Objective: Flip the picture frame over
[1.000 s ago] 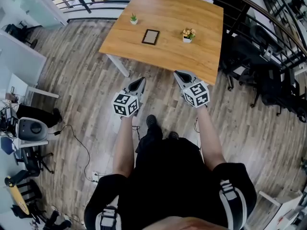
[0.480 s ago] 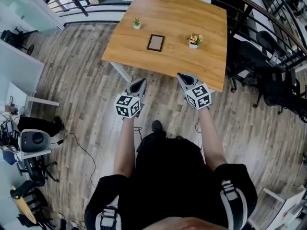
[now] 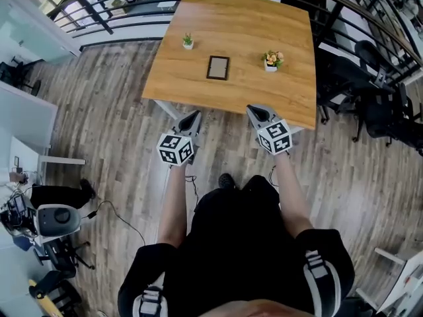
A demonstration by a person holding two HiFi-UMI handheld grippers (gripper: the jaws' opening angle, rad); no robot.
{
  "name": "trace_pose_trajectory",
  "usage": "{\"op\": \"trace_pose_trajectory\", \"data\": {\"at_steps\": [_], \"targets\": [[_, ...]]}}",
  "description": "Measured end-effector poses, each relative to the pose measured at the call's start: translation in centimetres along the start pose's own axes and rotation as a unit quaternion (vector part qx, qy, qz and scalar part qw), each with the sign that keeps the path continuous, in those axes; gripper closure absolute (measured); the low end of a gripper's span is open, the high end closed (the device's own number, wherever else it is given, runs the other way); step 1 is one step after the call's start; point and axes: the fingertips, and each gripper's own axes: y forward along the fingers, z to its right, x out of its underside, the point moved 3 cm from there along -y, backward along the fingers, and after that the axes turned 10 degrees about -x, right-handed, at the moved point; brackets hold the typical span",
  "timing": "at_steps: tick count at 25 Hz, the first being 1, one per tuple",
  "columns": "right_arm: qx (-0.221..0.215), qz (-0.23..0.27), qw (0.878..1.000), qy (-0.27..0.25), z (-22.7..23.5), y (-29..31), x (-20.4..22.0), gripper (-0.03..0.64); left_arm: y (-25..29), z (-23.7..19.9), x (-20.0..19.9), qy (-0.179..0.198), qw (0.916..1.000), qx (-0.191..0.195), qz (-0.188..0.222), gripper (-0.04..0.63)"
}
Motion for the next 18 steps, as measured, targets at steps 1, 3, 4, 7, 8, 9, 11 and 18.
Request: {"op": "trace_pose_trajectory", "data": {"at_steps": [1,3,4,7,8,9,11,18], "targets": [[0.001,-0.003,1.0,0.001,0.0,0.3,0.2,0.609,0.1,-0.4,0.1,-0.001,1.0,0.0,-0.001,0.575],[0.005,-0.005,1.0,0.004,0.5,0.9,0.1,0.609,0.5,-1.2,0.1,-0.001,1.0,0.0,-0.004,0.575],[0.009,-0.004,1.0,0.005,0.8,1.1,-0.1,0.609,0.8,-1.6,0.0,-0.001,1.0,-0.001,-0.005,0.574],[0.014,-0.001,1.0,0.008,1.9,2.1,-0.7,0.609,1.6,-2.7,-0.3,0.0,1.0,-0.003,-0.007,0.574],[0.014,0.0,1.0,0.008,2.2,2.6,-0.8,0.609,1.9,-3.1,-0.3,0.0,1.0,-0.005,-0.008,0.574],[0.014,0.0,1.0,0.009,2.5,3.1,-0.8,0.609,2.1,-3.6,-0.3,0.0,0.9999,-0.007,-0.009,0.574],[0.012,-0.001,1.0,0.012,3.1,4.1,-0.8,0.609,2.6,-4.5,-0.4,-0.002,0.9998,-0.014,-0.012,0.574],[-0.008,-0.01,1.0,0.018,5.4,8.2,-1.4,0.609,5.1,-7.3,-1.1,-0.006,0.9992,-0.033,-0.022,0.574]]}}
